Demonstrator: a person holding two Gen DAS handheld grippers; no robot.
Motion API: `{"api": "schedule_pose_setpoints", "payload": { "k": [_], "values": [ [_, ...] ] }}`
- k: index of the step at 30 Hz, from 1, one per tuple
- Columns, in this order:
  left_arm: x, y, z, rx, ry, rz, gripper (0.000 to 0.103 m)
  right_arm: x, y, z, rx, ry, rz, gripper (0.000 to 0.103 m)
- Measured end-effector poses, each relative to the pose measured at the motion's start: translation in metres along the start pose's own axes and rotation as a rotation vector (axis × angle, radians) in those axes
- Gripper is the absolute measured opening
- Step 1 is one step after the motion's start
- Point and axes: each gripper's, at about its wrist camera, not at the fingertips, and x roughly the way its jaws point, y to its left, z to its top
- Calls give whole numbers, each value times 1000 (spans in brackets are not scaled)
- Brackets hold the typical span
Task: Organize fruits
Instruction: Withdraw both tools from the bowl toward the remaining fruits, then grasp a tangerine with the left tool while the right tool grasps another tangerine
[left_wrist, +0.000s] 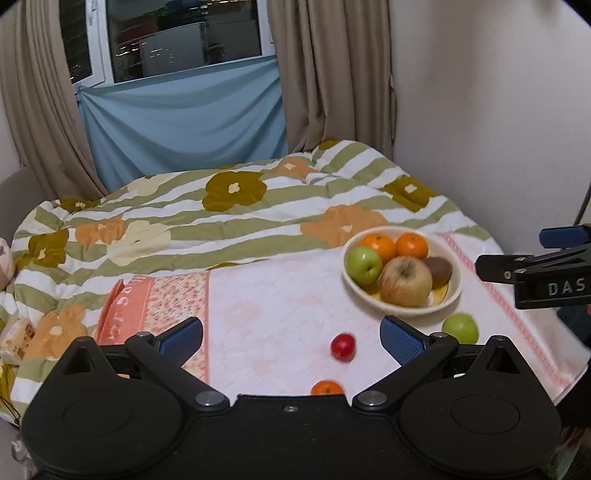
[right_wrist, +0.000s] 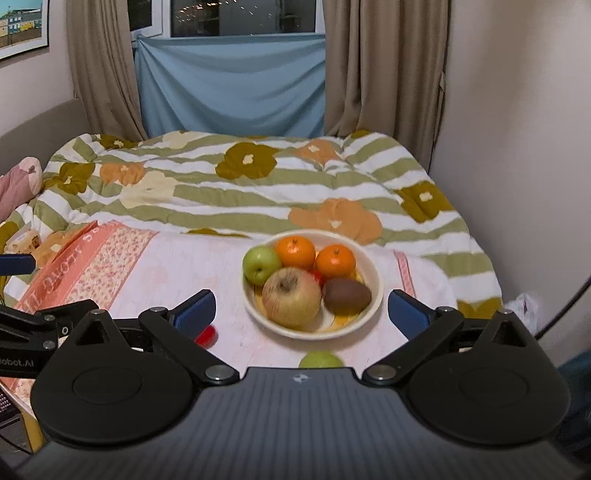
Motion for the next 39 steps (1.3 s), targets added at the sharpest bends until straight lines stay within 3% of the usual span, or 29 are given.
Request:
{"api": "schedule_pose_setpoints", "payload": {
  "k": [6, 10, 14, 24, 27, 30, 35, 39],
  "values": [
    [9, 6, -24, 97, 28, -22, 103, 6, 14, -29, 39, 39, -22, 103],
    [25, 8, -42, 157, 26, -104, 103, 23, 24, -53, 45, 102, -30, 103],
    [50, 3, -57, 262, 48, -166, 100, 35, 28, -73, 75, 107, -16, 103],
    [102, -7, -76, 335, 127, -266, 77, 68, 36, -99, 115, 135, -11, 103],
    [110, -9, -79, 338, 139, -283, 75, 73, 38, -102, 109, 137, -11, 103],
    [117, -9, -81, 340, 156, -296, 59, 79, 41, -103, 97, 145, -11, 103],
    [123, -7, -83, 316, 179, -325, 44, 85, 45, -105, 84, 157, -6, 103],
    [122, -7, -82, 311, 182, -327, 43, 90, 46, -106, 80, 171, 0, 98]
  ]
}}
